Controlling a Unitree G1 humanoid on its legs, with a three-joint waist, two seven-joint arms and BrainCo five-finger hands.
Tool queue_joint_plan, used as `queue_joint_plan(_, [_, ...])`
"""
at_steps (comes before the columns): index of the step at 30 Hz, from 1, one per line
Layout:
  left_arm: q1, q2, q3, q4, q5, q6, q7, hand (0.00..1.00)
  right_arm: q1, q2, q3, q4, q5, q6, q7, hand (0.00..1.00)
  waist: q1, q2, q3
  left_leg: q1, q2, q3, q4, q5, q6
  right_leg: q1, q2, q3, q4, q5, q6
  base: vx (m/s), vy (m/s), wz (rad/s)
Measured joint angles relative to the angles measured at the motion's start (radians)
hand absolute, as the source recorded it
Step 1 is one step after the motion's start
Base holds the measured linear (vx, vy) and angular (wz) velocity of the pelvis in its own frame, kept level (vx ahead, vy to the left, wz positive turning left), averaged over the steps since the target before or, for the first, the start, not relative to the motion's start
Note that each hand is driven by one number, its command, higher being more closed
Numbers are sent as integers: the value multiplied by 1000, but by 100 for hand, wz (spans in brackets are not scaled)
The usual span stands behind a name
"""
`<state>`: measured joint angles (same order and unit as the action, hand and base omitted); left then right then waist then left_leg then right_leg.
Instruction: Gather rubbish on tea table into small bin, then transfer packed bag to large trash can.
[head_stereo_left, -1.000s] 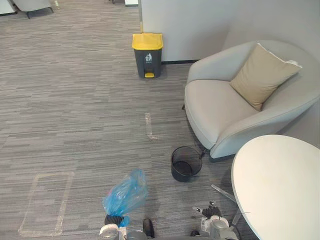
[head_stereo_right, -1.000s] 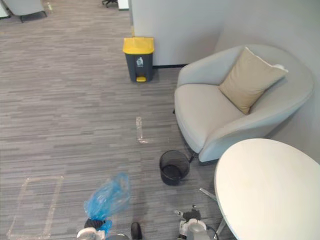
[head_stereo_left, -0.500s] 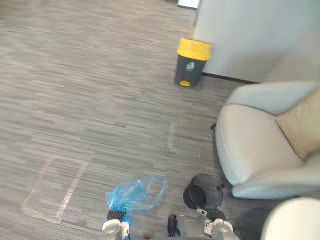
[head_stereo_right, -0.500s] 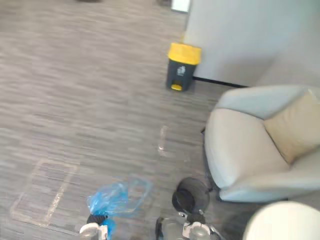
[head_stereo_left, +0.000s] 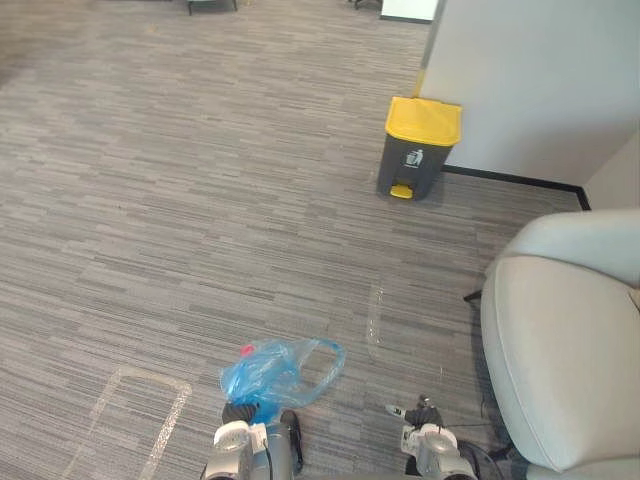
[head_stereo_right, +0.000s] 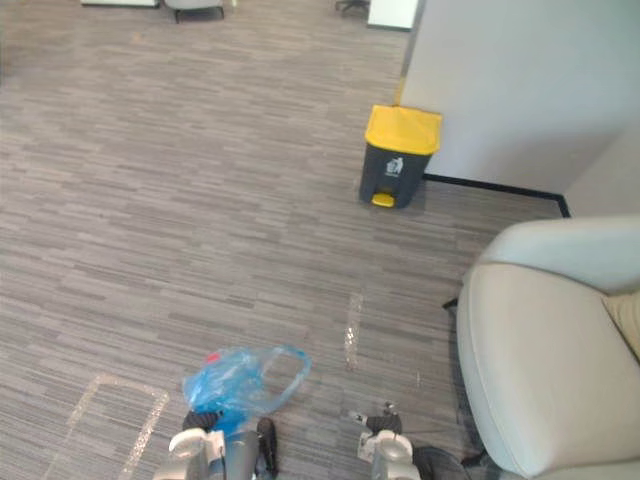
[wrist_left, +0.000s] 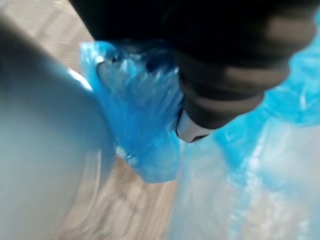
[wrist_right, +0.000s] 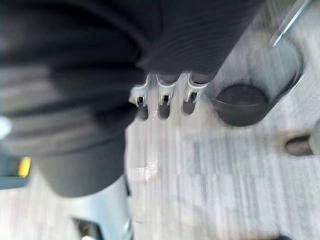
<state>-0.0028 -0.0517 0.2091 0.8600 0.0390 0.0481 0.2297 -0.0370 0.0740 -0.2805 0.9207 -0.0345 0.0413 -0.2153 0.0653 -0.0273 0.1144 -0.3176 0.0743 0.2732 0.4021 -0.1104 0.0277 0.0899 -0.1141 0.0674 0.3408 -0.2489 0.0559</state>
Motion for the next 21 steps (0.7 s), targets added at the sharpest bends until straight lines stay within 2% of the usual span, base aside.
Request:
queue_joint_plan(2, [8,0,-2,12,1,2,1,100,-2,0,0,-2,-3,-3,1,0,-1,-1,6,83,-2,56,-24,-52,4,-52,-17,28,152,43,39,272,212,-84])
queue_joint_plan(4, [17,6,-3,18,0,3,1,100,3,-4,12,0,-4,-2,1,0,0,-1,15,168,-6,103,-69,-86,-7,-171,-28,39,421,116,48,173,134,-79])
queue_joint_plan(5, [19,10,-5,32,-1,6,3,100,15,-6,10,-4,-4,-3,0,0,-14,4,14,219,-9,114,-95,-104,-24,-250,-28,13,551,97,37,218,116,-54])
queue_joint_plan(7, [17,9,-11,45,-2,7,3,100,48,-6,10,-10,-1,0,1,0,-19,6,16,287,-16,140,-154,-120,-33,-349,-28,-60,592,56,16,254,54,-43])
queue_joint_plan(8, [14,9,-10,54,-2,8,3,100,41,-5,3,-10,-5,-4,-1,0,-21,0,12,331,-20,151,-196,-119,-38,-407,-27,-141,537,21,0,277,-8,-33])
queue_joint_plan(9, [14,6,-10,57,-2,8,3,100,37,-4,-4,-6,-5,-4,-1,0,-31,-3,12,354,-21,154,-216,-120,-41,-420,-27,-186,483,12,-5,291,-30,-16])
queue_joint_plan(11, [15,-5,-9,65,-2,8,2,100,35,-5,-30,-2,-5,-7,-1,0,-35,-5,12,405,-27,155,-252,-138,-63,-435,-11,-286,278,25,-23,318,-79,2])
queue_joint_plan(12, [15,-7,-9,67,-2,8,2,100,34,-7,-39,0,-5,-7,-1,0,-39,-7,11,430,-34,153,-263,-150,-77,-438,7,-287,159,68,-33,493,-133,21])
queue_joint_plan(13, [15,-3,-10,74,-2,7,1,100,34,-7,-47,6,-5,-8,0,0,-48,-14,6,446,-52,135,-271,-164,-85,-434,16,-268,72,161,-77,471,-119,26])
queue_joint_plan(14, [14,-8,-9,89,-3,9,1,100,30,-15,-54,13,-7,-9,0,0,-59,6,5,475,-40,115,-281,-169,-92,-421,30,-272,94,150,-105,550,-86,18])
queue_joint_plan(15, [19,-8,-10,100,-2,8,-13,100,25,-28,-57,17,-7,-10,0,0,-57,41,-6,493,-26,69,-281,-163,-97,-407,48,-284,96,115,-110,575,-89,-4])
queue_joint_plan(17, [17,-11,-9,95,-1,7,-19,100,12,-29,-55,37,-7,-11,1,0,-56,56,-8,458,3,14,-153,-161,-101,-377,65,-287,101,76,-119,536,-139,-6])
queue_joint_plan(18, [10,-10,-9,94,-1,7,-19,100,15,-26,-51,38,-7,-10,1,0,-58,58,-5,391,28,-19,33,-151,-116,-327,70,-293,65,69,-118,522,-140,6])
queue_joint_plan(19, [7,-7,-15,92,-1,6,-24,100,17,-26,-42,39,-7,-7,1,0,-56,64,0,305,65,-50,271,-98,-153,-252,86,-292,9,66,-119,522,-96,-9])
queue_joint_plan(20, [14,-8,-5,87,-1,6,-23,100,12,-25,-26,39,-7,-4,0,0,-50,61,3,261,82,-54,400,-96,-151,-202,98,-273,-26,52,-124,508,1,-42])
queue_joint_plan(21, [18,-8,3,70,-2,5,-22,100,13,-23,-11,40,-6,-3,1,0,-42,60,9,220,103,-39,503,-116,-127,-149,103,-248,-51,42,-123,426,77,-65])
